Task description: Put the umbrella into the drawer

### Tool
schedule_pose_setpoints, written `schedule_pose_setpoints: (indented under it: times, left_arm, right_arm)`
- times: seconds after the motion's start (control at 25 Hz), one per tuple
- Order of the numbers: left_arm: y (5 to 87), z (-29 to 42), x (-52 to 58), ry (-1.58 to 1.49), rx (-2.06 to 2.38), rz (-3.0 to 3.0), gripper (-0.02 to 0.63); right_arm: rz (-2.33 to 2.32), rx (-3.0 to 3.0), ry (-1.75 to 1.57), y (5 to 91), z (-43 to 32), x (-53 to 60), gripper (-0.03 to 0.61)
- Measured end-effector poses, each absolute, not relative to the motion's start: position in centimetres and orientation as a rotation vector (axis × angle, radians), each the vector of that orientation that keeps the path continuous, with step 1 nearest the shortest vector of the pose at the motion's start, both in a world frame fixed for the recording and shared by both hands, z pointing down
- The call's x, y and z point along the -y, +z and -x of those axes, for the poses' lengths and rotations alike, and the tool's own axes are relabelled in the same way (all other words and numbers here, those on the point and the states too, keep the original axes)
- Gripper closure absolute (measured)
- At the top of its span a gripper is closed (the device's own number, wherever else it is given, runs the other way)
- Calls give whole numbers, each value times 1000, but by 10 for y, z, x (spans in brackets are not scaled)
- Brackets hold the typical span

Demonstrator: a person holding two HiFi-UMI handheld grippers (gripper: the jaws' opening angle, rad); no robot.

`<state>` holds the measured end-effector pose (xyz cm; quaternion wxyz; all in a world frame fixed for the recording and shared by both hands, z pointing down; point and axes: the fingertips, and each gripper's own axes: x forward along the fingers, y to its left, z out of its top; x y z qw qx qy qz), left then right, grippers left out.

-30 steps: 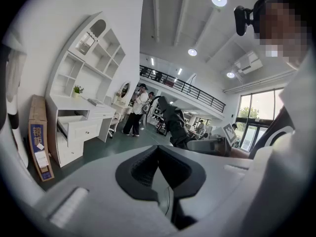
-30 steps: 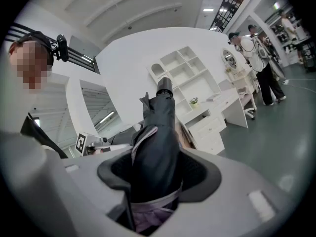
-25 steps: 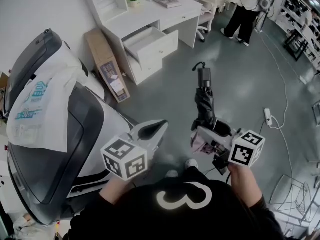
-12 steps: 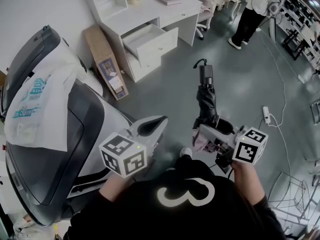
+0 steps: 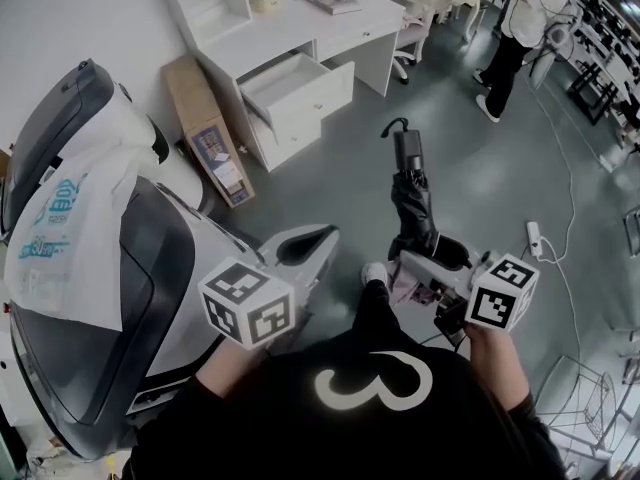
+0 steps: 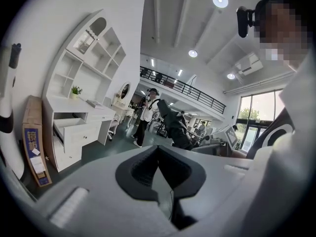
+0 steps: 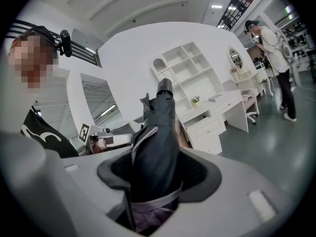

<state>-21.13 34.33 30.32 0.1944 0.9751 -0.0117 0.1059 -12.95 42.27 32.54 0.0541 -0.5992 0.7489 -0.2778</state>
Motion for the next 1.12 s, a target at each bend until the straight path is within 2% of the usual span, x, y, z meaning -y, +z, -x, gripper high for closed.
schedule_pose_setpoints:
  times: [0.28,0.72,0.92,1.12]
  left_arm:
    - [320,123,-284,322,101,-2705,604]
    - [319,-58,-174,373,204,-2695,604]
    - [317,-95,-147,347,261,-2702,604]
    - [321,-100,-112,338,362,-2662,604]
  right_arm:
    - [1796,-2290,-888,345,44,-371,342]
    - [1703,-2441,-944,364,-128,-255,342]
    - [1689,-2516,-903,369,-166,-222,342]
    - [1641,-2595,-904,367,-181,-185,342]
